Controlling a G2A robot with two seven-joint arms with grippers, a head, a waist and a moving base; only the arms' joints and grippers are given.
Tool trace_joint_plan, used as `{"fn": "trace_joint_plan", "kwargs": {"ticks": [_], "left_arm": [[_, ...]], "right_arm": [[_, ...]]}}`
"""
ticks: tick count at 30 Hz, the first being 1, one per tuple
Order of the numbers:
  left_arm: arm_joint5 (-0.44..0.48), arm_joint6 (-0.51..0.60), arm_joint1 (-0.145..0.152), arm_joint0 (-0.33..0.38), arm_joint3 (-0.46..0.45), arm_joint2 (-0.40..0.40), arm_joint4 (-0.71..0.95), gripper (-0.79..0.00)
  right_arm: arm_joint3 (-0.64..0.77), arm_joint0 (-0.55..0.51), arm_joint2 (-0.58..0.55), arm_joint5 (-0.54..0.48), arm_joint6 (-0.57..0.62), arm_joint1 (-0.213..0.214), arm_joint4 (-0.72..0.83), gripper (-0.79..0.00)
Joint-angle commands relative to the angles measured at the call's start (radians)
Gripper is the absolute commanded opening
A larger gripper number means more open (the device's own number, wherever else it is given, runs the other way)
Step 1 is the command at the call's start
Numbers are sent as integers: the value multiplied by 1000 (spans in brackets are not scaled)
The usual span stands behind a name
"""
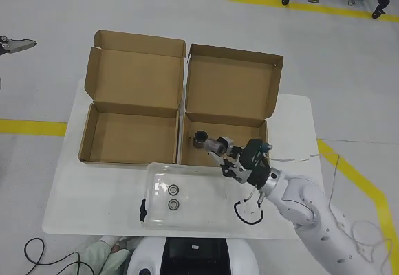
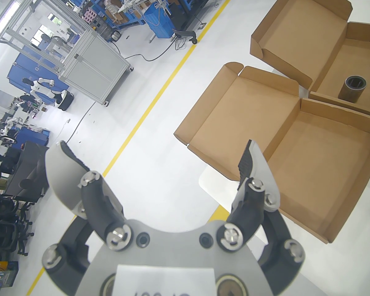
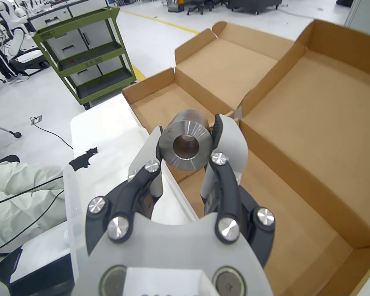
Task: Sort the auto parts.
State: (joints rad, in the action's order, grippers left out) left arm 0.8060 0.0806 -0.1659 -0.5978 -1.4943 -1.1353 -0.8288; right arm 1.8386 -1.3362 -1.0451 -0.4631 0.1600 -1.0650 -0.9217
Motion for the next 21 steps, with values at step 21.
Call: {"fn": "trace_joint_plan", "kwargs": {"ticks": [21], "left_arm": [[0, 0, 0, 0, 0, 0, 0, 0]], "right_arm": [[-41, 145, 124, 316, 474, -45, -101, -785]]}}
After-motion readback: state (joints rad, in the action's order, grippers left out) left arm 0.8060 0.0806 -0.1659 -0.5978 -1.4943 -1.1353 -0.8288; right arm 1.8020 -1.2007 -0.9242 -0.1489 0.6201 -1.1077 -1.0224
